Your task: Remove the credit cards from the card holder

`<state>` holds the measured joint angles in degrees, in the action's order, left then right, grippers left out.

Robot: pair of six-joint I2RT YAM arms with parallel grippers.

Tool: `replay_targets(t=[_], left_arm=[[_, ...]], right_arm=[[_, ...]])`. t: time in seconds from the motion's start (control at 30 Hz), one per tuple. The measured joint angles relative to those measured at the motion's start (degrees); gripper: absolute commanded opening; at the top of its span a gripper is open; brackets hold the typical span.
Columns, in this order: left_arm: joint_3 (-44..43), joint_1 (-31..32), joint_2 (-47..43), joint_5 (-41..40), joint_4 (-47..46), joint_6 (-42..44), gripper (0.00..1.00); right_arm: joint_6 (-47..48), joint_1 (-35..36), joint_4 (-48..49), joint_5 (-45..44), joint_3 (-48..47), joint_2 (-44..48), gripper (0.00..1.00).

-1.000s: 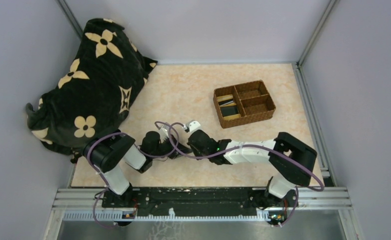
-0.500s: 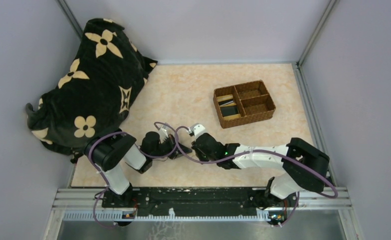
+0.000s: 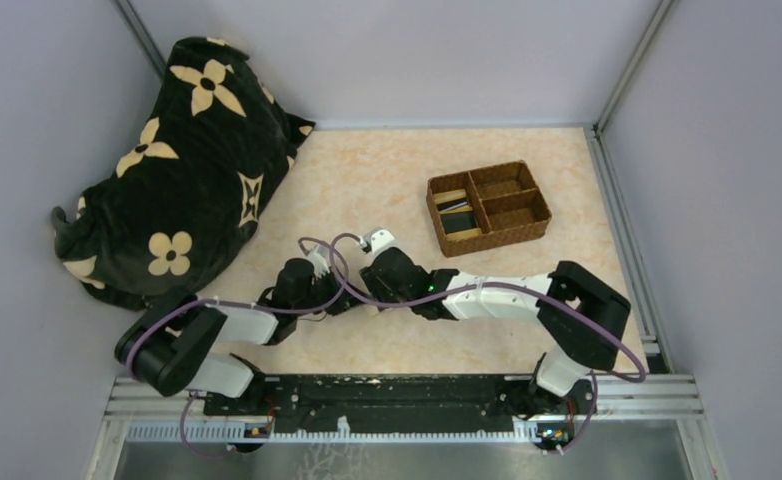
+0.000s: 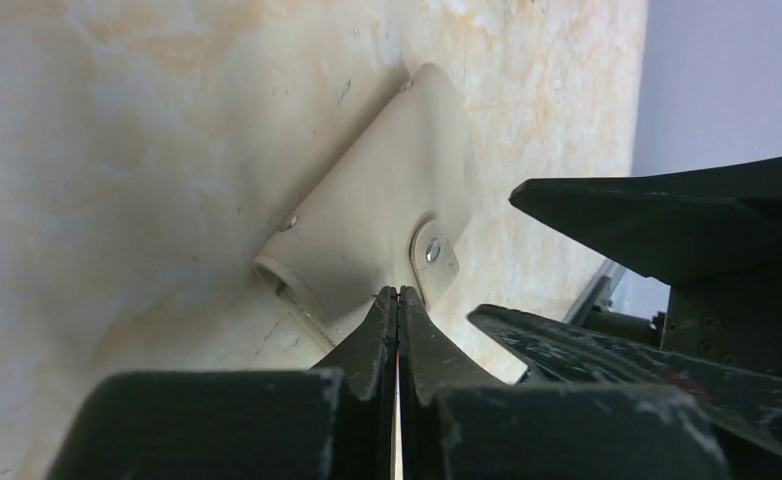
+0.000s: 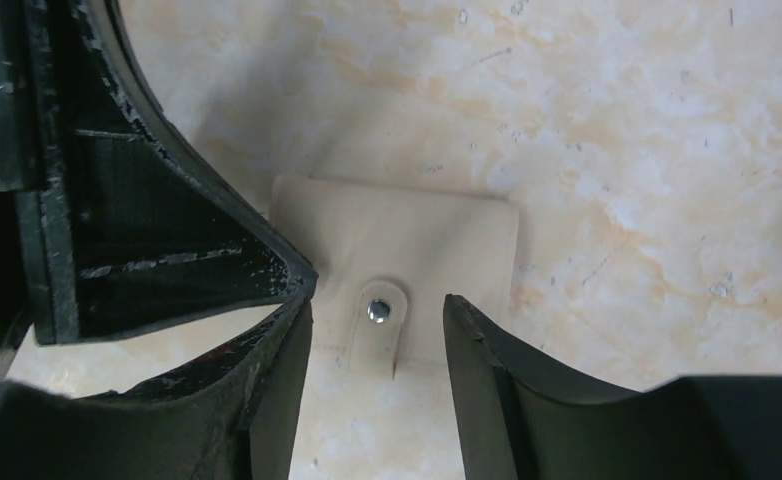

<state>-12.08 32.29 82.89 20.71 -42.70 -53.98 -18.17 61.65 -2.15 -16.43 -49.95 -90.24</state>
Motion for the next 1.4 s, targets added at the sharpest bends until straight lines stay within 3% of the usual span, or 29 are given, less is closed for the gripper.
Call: replay_targets(t=[0.2, 0.43, 0.6, 0.73, 1.17, 1.4], left_arm=[[-2.25, -0.20, -4.90, -4.94, 10.14, 4.57, 0.00], [-2.29, -0.28, -2.75, -4.87, 8.79, 4.55, 0.00], [-2.21, -0.31, -2.27, -4.76, 7.89, 4.50, 0.00], [-2.05, -0.31, -2.32, -4.85, 7.69, 4.52, 0.00], [-2.01, -0.31, -2.34, -5.09, 7.63, 4.52, 0.00], [-2.01, -0.22, -1.70, -5.09, 6.71, 4.22, 0.00]], right_arm=[[1.66, -0.57, -1.27, -0.02, -3.39, -4.26, 0.53], [2.14, -0.59, -2.12, -0.17, -4.26, -8.52, 0.52], [2.14, -0.70, -1.99, -0.48, -4.26, -8.59, 0.28], [1.75, -0.70, -1.86, -0.61, -4.52, -8.96, 0.00], [0.28, -0.70, -2.36, -0.74, -5.62, -9.64, 0.00], [-0.57, -1.79, -2.58, 4.76, -1.99, -3.80, 0.00]])
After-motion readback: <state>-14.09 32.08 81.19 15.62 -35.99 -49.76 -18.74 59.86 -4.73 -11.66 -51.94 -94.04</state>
